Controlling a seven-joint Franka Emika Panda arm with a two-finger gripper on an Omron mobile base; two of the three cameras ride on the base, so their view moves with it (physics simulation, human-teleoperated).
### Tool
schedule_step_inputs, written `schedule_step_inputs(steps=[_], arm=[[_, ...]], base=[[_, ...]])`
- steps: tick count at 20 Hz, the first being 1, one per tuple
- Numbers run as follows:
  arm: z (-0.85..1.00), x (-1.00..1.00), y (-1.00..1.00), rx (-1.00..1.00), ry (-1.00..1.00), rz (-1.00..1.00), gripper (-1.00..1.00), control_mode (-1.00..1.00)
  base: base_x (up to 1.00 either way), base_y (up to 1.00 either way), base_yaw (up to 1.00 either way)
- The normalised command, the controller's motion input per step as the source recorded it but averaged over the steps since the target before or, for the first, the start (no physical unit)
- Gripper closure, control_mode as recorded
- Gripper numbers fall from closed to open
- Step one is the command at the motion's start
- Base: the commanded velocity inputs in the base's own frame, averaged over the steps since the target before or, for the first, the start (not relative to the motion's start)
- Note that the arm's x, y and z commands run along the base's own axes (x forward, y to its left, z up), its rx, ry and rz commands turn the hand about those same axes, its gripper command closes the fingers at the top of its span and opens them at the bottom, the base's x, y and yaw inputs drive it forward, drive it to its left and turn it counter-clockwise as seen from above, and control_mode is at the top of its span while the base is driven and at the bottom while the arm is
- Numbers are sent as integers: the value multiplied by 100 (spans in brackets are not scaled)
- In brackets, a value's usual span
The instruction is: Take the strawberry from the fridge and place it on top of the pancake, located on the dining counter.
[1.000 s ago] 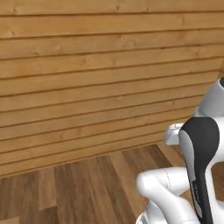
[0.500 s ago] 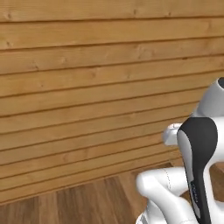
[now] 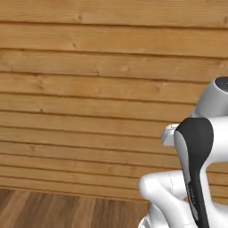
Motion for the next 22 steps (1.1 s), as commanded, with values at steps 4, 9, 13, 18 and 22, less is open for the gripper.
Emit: schedule_step_inputs(steps=[4,9,13,18,22], arm=[[0,0,0,0,0,0,100,100],[0,0,0,0,0,0,100,100],[0,0,0,0,0,0,100,100],[0,0,0,0,0,0,100,100],[0,0,0,0,0,0,100,100]], base=[[45,0,96],[49,-1,99],[52,-24,93],[79,-39,84],[100,-30,70]])
